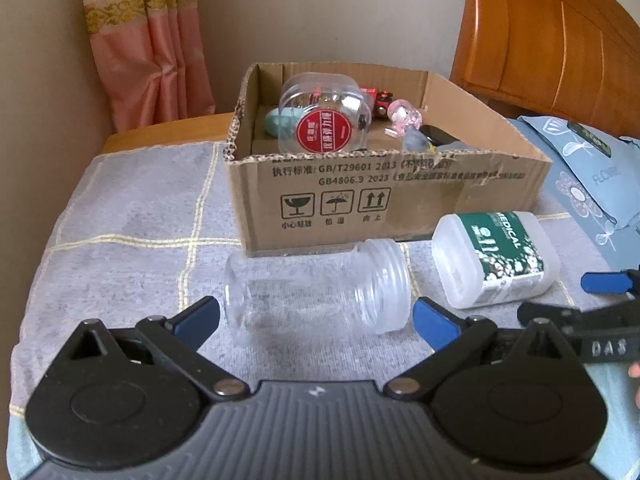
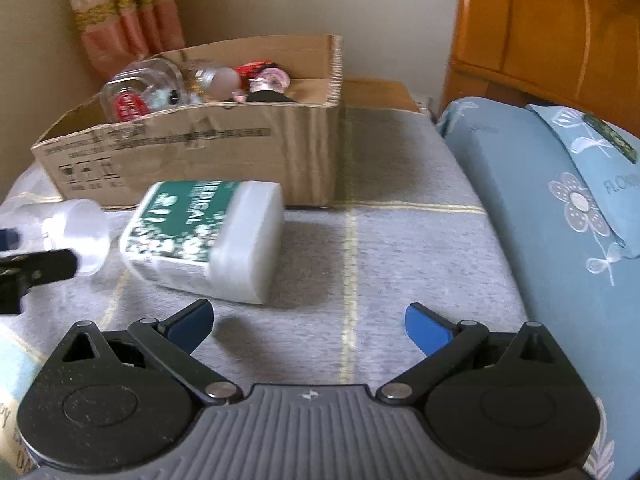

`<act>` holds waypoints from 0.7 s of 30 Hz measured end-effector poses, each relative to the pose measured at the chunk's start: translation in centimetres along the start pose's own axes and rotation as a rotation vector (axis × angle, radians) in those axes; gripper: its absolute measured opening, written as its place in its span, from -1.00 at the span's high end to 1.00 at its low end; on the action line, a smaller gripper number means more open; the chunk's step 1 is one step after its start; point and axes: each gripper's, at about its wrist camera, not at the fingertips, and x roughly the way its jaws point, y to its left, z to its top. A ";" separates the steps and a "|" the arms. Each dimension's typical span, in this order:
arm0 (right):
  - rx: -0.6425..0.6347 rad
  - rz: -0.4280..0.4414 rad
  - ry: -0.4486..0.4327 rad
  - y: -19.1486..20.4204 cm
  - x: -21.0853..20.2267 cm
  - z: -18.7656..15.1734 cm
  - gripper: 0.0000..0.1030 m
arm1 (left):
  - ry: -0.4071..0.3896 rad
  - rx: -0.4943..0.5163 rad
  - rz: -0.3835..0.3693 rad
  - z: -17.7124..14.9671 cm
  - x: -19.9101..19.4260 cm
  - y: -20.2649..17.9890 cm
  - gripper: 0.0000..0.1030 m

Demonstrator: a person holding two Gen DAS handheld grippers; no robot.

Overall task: Organize rigid objects
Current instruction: 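Move the left tool to the empty clear jar and the right tool to the MEDICAL bottle, then grasp the clear jar with the left tool while the right tool grasps the white MEDICAL bottle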

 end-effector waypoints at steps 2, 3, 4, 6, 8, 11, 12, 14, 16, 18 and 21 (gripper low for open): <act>-0.015 0.035 -0.003 0.4 -0.1 -0.1 -1.00 | 0.002 -0.009 0.006 0.2 0.4 0.1 -0.98; -0.021 0.059 -0.004 0.7 -0.2 0.0 -1.00 | 0.002 -0.019 0.015 0.3 0.5 0.3 -0.98; -0.024 0.086 -0.005 1.0 -0.3 0.1 -1.00 | 0.000 -0.030 0.021 0.3 0.5 0.5 -0.98; -0.027 0.128 -0.006 1.4 -0.3 0.2 -1.00 | -0.004 -0.048 0.034 0.2 0.5 1.1 -0.98; -0.031 0.162 -0.006 2.1 -0.2 0.5 -1.00 | -0.008 -0.054 0.045 0.2 0.5 1.5 -0.98; -0.049 0.182 -0.005 3.3 0.1 0.9 -1.00 | -0.017 -0.066 0.063 0.2 0.3 2.5 -0.98; -0.056 0.184 -0.007 3.7 0.3 1.1 -1.00 | -0.017 -0.072 0.063 0.1 0.3 2.8 -0.98; -0.068 0.171 -0.009 4.6 0.6 1.5 -1.00 | -0.015 -0.085 0.058 0.1 0.3 3.4 -0.98; -0.073 0.131 -0.004 5.3 1.0 2.0 -1.00 | -0.015 -0.093 0.055 0.1 0.4 3.7 -0.98; -0.067 0.101 -0.004 5.8 1.4 2.3 -1.00 | -0.012 -0.095 0.059 0.0 0.4 3.9 -0.98; -0.042 0.069 -0.002 5.8 1.7 2.3 -1.00 | -0.008 -0.087 0.065 0.0 0.6 3.8 -0.98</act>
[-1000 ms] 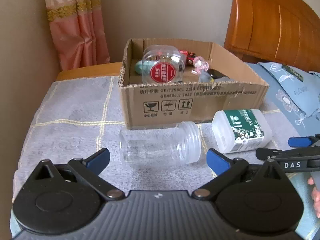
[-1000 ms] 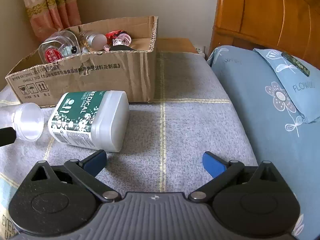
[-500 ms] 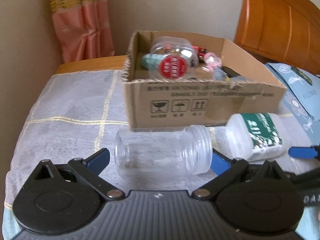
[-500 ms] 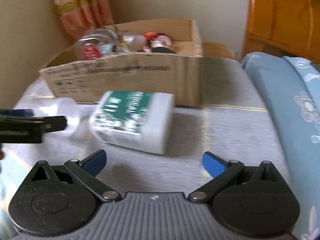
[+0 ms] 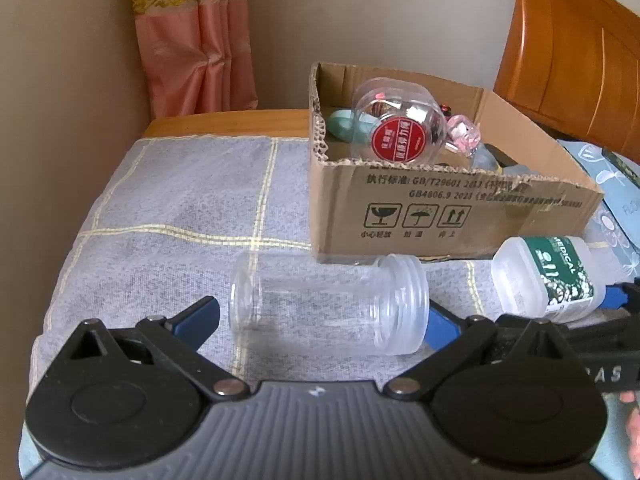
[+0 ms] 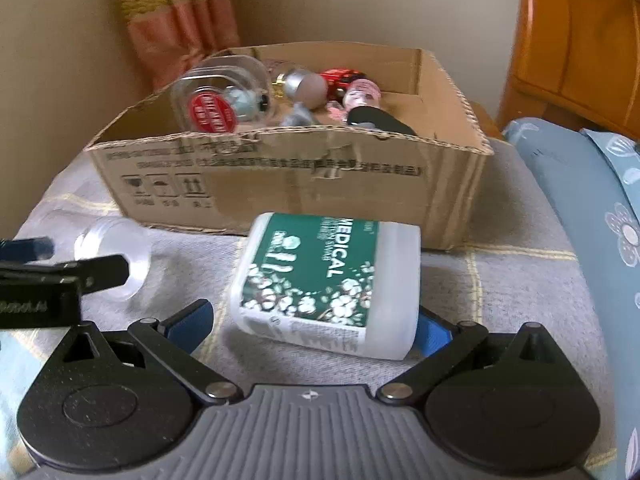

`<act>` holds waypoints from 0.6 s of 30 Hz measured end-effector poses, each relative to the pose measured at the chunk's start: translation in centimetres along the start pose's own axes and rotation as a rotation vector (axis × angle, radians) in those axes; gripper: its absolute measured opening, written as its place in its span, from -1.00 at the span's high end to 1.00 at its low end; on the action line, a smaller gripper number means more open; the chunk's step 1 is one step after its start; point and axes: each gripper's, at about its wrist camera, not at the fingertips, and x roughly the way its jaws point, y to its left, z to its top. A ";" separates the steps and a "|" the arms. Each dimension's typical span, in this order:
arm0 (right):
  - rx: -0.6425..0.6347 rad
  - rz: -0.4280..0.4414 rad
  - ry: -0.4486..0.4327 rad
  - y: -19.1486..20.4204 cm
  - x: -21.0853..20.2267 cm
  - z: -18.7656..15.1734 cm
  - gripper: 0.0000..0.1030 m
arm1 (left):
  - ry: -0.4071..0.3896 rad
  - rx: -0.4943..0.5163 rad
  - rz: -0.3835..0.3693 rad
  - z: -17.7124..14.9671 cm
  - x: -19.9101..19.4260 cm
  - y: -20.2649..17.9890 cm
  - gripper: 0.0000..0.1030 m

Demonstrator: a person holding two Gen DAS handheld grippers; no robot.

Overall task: Organize rigid objects
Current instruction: 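Grasp the clear jar with the left tool while the right tool grasps the white MEDICAL bottle, then carry the clear jar and MEDICAL bottle into the box and release both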

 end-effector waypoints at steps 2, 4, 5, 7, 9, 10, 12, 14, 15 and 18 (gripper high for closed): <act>0.015 -0.036 0.000 -0.4 0.0 -0.1 -1.00 | 0.001 0.006 0.004 0.0 0.1 -0.2 -0.98; 0.032 -0.049 0.005 -1.2 -0.1 -0.2 -1.00 | 0.006 0.009 0.002 -0.1 0.3 -0.4 -0.98; 0.043 -0.055 0.006 -1.4 -0.1 -0.2 -1.00 | 0.007 0.009 -0.001 -0.1 0.3 -0.4 -0.98; 0.053 -0.064 0.008 -1.7 -0.1 -0.2 -1.00 | 0.010 0.007 0.001 -0.1 0.5 -0.5 -0.98; 0.054 -0.065 0.008 -1.6 0.0 0.0 -1.00 | 0.009 0.006 -0.004 0.0 0.5 -0.6 -0.98; 0.051 -0.066 0.007 -1.5 0.1 0.1 -1.00 | 0.008 0.008 -0.007 0.0 0.6 -0.6 -0.98; 0.044 -0.072 0.008 -1.2 0.4 0.4 -1.00 | 0.008 0.013 -0.007 0.0 0.6 -0.7 -0.98; 0.035 -0.078 0.006 -1.0 0.6 0.6 -1.00 | 0.007 0.017 -0.006 0.0 0.7 -0.7 -0.98; 0.032 -0.079 0.004 -1.0 0.7 0.8 -1.00 | 0.008 0.017 -0.007 0.0 0.7 -0.7 -0.98; 0.019 -0.081 0.004 -0.7 0.9 1.0 -1.00 | 0.009 0.020 0.000 0.1 0.8 -0.7 -0.98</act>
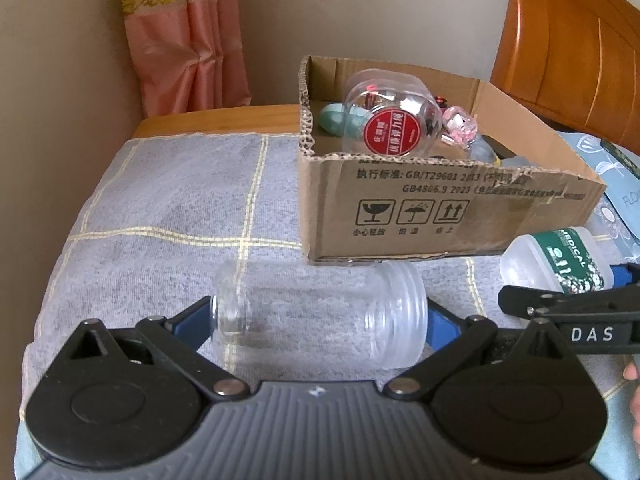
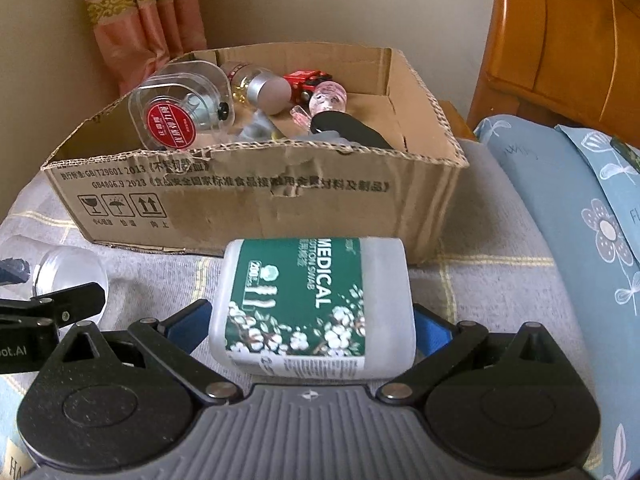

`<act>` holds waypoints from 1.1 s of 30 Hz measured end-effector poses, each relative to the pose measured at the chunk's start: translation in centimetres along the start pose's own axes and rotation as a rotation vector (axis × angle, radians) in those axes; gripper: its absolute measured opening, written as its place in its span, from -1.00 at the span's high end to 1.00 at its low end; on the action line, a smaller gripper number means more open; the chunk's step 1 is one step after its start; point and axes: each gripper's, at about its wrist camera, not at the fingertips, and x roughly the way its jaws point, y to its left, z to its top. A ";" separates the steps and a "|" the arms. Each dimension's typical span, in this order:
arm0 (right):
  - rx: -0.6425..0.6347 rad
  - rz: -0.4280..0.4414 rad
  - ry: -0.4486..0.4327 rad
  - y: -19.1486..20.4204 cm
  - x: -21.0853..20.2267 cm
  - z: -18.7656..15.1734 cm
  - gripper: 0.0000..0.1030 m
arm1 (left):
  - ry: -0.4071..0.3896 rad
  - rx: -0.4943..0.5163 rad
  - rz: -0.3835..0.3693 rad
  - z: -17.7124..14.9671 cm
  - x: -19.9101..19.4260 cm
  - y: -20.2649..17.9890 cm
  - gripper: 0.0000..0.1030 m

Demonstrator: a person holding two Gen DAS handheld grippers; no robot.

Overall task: Organize rigid objects
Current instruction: 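Carry the clear jar and MEDICAL bottle into the box and release both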

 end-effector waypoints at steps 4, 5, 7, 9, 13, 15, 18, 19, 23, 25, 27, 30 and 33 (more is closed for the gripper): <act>-0.015 -0.007 0.001 0.2 -0.1 0.1 -1.00 | -0.002 0.001 -0.002 0.2 0.1 0.1 -0.97; -0.017 -0.008 0.001 0.3 -0.1 0.2 -1.00 | -0.001 0.001 -0.005 0.3 0.1 0.1 -0.97; -0.020 -0.006 0.005 0.4 -0.1 0.4 -1.00 | 0.006 0.004 -0.015 0.4 0.2 0.1 -0.95; -0.024 -0.003 0.006 0.4 -0.1 0.4 -0.98 | 0.012 0.017 -0.021 0.4 0.3 -0.1 -0.93; -0.044 -0.005 0.024 0.5 -0.2 0.3 -0.79 | 0.026 0.043 -0.033 0.6 0.4 -0.2 -0.91; -0.051 -0.006 0.023 0.5 -0.4 0.2 -0.72 | 0.029 0.047 -0.039 0.6 0.3 -0.1 -0.88; -0.070 -0.002 0.026 0.5 -0.7 0.2 -0.69 | 0.030 0.067 -0.029 0.6 0.2 -0.2 -0.75; -0.080 -0.003 0.028 0.5 -0.8 0.2 -0.69 | 0.033 0.070 -0.027 0.6 0.2 -0.1 -0.75; -0.108 0.020 0.031 0.4 -1.2 -0.2 -0.69 | 0.044 0.079 -0.044 0.6 0.0 0.2 -0.75; -0.122 0.048 0.031 0.2 -1.7 -0.3 -0.69 | 0.048 0.098 -0.049 0.6 -0.3 0.1 -0.75; -0.140 0.069 0.032 -0.1 -2.2 -0.3 -0.68 | 0.056 0.120 -0.068 0.6 -0.8 0.1 -0.75; -0.165 0.092 0.028 -0.6 -3.1 0.0 -0.69 | 0.074 0.153 -0.100 0.9 -1.5 -0.1 -0.75; -0.178 0.134 0.033 -1.2 -4.3 0.3 -0.69 | 0.092 0.194 -0.124 1.4 -2.4 -0.4 -0.75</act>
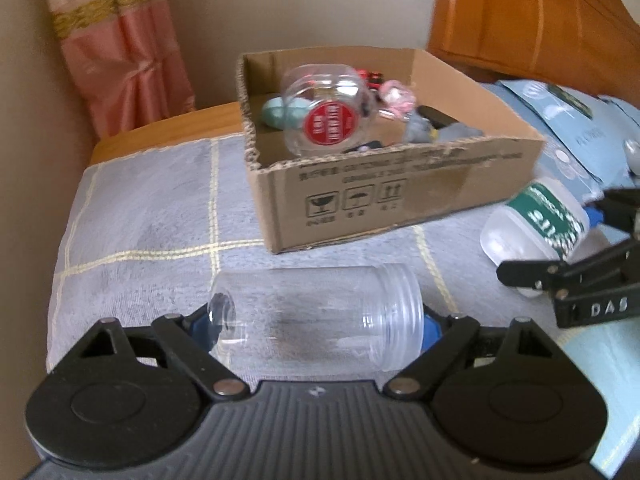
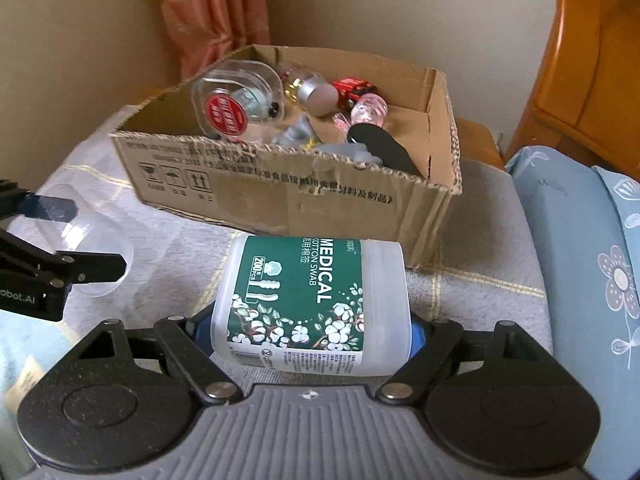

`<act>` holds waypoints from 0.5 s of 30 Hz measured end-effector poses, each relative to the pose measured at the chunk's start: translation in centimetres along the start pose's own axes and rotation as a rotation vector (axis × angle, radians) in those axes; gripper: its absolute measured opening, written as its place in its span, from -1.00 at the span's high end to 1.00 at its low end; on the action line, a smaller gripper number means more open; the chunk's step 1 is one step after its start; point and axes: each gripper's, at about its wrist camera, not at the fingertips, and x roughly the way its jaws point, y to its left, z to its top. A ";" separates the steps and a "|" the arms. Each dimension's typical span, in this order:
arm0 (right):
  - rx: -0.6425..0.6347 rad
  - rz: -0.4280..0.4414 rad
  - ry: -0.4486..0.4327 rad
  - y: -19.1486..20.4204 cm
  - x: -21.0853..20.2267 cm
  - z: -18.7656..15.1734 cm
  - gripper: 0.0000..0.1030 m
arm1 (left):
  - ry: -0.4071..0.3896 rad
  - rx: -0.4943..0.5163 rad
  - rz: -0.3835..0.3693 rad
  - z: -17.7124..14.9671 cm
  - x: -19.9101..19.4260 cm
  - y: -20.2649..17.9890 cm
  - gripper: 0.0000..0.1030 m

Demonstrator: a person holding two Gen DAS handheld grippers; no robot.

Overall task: Organize rigid objects
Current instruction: 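Carry the clear jar and MEDICAL bottle into the box and release both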

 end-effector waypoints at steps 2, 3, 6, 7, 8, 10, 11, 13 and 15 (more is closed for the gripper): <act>-0.017 0.026 -0.004 -0.5 -0.9 0.2 -0.69 | 0.005 0.027 -0.015 0.3 -0.8 -0.1 -0.75; -0.026 0.038 -0.005 -0.7 -1.4 0.4 -0.69 | 0.008 0.038 -0.026 0.7 -1.3 -0.2 -0.75; -0.048 0.056 -0.019 -1.1 -2.8 1.2 -0.69 | 0.009 0.067 -0.050 1.6 -2.6 -0.2 -0.75; -0.056 0.058 -0.031 -1.2 -3.4 1.6 -0.69 | 0.004 0.077 -0.052 1.9 -3.0 -0.3 -0.75; -0.060 0.058 -0.043 -1.3 -3.9 2.0 -0.69 | -0.002 0.088 -0.055 2.3 -3.4 -0.4 -0.75; -0.064 0.060 -0.068 -1.7 -4.7 2.9 -0.69 | -0.013 0.101 -0.063 3.2 -4.0 -0.5 -0.75; -0.066 0.060 -0.079 -1.8 -4.9 3.5 -0.69 | -0.018 0.107 -0.064 3.7 -4.2 -0.5 -0.75; -0.071 0.054 -0.101 -2.0 -5.1 4.6 -0.69 | -0.036 0.117 -0.060 4.9 -4.4 -0.6 -0.75; -0.075 0.050 -0.117 -2.3 -5.0 5.7 -0.69 | -0.057 0.132 -0.055 6.1 -4.5 -0.9 -0.75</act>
